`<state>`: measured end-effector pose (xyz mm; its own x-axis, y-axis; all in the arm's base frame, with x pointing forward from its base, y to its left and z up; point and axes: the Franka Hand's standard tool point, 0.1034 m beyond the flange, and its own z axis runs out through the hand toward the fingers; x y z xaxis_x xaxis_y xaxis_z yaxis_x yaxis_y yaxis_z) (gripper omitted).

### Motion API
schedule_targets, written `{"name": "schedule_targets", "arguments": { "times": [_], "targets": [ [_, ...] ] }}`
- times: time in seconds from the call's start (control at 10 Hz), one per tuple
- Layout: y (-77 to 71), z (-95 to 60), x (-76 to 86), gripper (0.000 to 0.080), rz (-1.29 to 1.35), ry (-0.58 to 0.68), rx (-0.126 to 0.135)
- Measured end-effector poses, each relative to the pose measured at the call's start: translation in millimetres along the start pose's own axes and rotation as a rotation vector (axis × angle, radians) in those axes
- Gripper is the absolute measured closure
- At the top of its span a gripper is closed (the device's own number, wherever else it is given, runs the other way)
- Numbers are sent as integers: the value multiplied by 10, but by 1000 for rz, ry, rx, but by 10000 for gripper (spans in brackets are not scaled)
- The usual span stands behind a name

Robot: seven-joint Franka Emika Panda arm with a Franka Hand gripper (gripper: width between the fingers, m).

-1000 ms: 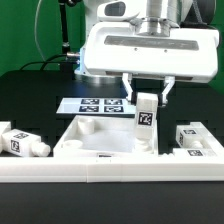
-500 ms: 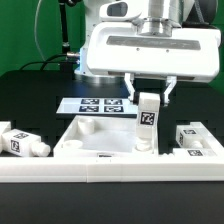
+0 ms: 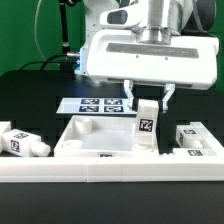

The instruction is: Assemble one leg

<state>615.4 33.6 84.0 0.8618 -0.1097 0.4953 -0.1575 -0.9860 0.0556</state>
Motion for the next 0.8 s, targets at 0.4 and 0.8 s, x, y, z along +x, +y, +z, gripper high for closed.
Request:
{"name": "schedule_targets", "arguments": {
  "times": [0.4,0.8],
  "targets": [
    [30,25,-21,512,0,11,-5],
    [62,-18,42,178,-7,-5,-6]
  ]
}}
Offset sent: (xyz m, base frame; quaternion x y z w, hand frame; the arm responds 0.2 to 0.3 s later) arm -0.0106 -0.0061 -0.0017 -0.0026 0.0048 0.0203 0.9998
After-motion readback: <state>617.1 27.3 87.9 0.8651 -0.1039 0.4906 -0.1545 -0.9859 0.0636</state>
